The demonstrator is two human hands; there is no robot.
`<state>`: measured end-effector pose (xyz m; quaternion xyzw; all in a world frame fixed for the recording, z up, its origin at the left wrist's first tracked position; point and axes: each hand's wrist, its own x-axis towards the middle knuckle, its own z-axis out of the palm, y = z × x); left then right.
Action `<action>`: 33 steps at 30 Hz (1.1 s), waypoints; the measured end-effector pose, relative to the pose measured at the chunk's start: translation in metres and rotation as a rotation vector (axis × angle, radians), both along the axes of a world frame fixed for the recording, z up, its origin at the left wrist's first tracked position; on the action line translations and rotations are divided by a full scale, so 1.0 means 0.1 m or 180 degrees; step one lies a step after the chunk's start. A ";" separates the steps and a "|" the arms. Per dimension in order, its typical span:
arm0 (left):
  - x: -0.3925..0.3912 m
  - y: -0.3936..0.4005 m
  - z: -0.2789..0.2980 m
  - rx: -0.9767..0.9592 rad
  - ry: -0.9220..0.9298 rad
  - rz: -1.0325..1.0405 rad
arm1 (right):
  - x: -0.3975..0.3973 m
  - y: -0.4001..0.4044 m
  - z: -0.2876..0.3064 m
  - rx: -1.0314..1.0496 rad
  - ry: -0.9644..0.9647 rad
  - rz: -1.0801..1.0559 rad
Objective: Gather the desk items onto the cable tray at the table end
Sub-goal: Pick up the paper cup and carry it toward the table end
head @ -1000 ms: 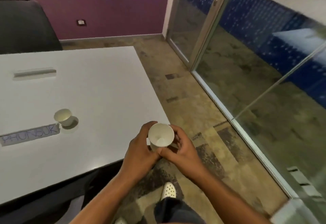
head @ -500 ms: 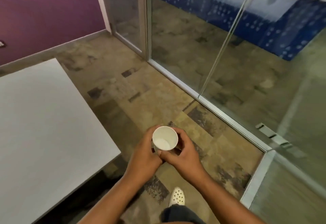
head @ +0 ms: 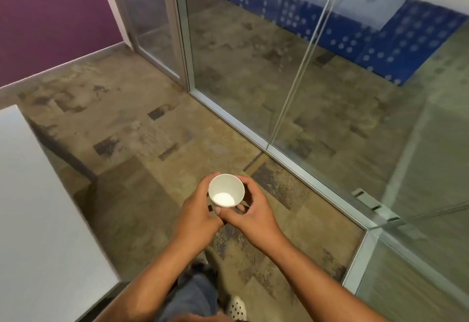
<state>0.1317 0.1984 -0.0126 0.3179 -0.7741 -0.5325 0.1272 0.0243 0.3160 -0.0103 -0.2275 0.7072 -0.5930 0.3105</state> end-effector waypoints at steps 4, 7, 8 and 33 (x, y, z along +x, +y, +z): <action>-0.47 -0.49 -0.13 0.0200 0.0120 0.0031 | -0.48 -0.49 -0.04 0.0113 0.0102 0.0069; -0.84 -0.97 -0.18 0.0284 0.0293 0.0070 | -0.87 -0.98 -0.03 0.0180 0.0289 0.0089; -0.95 -1.15 -0.18 0.0290 0.0319 0.0068 | -0.99 -1.16 -0.02 0.0202 0.0316 0.0114; -3.06 -5.44 -0.15 0.2722 0.0666 0.2255 | -3.47 -5.83 0.02 -0.0007 0.0209 0.0896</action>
